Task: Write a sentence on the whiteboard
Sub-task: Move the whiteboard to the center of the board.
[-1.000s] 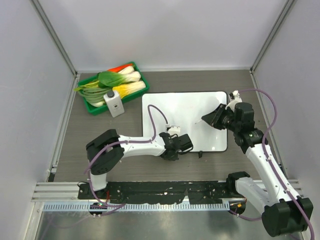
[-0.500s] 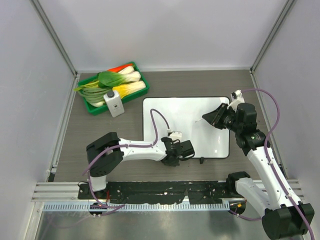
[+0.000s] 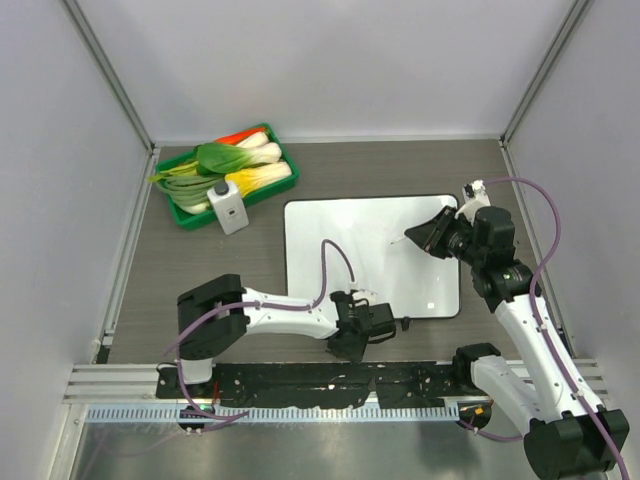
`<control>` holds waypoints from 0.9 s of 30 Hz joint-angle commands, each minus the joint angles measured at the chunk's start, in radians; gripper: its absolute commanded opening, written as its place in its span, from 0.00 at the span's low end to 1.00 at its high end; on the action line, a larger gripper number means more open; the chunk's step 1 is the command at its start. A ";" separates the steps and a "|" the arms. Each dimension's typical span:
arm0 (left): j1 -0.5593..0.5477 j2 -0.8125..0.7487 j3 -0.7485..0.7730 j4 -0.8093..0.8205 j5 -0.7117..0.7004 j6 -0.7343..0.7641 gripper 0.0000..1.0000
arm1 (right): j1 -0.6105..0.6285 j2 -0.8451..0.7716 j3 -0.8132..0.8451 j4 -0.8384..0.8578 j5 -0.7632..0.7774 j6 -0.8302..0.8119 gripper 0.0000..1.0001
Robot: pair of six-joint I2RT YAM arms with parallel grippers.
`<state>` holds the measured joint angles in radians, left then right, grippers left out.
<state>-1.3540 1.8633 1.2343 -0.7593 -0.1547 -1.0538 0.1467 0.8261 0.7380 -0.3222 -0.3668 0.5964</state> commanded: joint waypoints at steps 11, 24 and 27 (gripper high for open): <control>-0.016 -0.144 0.059 -0.142 -0.149 0.080 0.79 | -0.004 -0.024 0.040 0.031 0.002 0.003 0.01; 0.265 -0.276 0.188 -0.091 -0.100 0.342 0.84 | -0.006 -0.031 0.038 0.028 -0.012 -0.004 0.01; 0.363 -0.292 0.227 -0.020 -0.004 0.374 0.84 | -0.004 -0.031 0.034 0.028 -0.011 -0.004 0.01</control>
<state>-1.0828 1.6184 1.3930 -0.8806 -0.2691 -0.7685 0.1467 0.8162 0.7429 -0.3229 -0.3687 0.5964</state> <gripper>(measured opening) 0.836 0.199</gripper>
